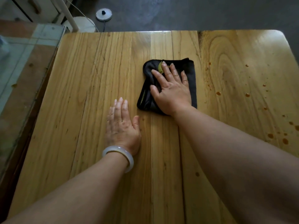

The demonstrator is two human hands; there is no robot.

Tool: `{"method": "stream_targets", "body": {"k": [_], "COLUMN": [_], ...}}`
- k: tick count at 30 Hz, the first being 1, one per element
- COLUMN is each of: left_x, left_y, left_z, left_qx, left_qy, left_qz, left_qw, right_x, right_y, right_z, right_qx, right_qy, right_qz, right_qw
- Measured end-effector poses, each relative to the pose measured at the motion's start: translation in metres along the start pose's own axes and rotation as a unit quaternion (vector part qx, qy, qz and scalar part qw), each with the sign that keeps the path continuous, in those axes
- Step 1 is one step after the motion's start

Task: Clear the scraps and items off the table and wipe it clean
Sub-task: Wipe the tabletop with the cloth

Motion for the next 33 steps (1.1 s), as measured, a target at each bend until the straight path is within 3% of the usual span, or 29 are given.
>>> {"method": "stream_targets", "body": {"k": [8, 23, 33], "left_x": [0.001, 0.003, 0.003], "left_y": [0.002, -0.001, -0.001], "left_z": [0.003, 0.001, 0.002], "left_qx": [0.001, 0.016, 0.020], "left_qy": [0.008, 0.007, 0.012], "left_qz": [0.028, 0.033, 0.031], "left_qw": [1.000, 0.999, 0.999], "right_x": [0.017, 0.024, 0.033], "right_y": [-0.006, 0.022, 0.012], "right_z": [0.010, -0.140, -0.103], "right_qx": [-0.006, 0.021, -0.011], "right_qy": [0.009, -0.003, -0.002], "right_qz": [-0.007, 0.024, 0.015], "right_qw": [1.000, 0.999, 1.000]}}
Point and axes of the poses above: each hand's wrist, its own z-axis towards the middle knuckle, its own y-axis out of the palm, x = y × z, the point moved 8 cm from there along z, towards the middle knuckle, and after that the axes turned 11 degrees about y, right-handed, at the moved point
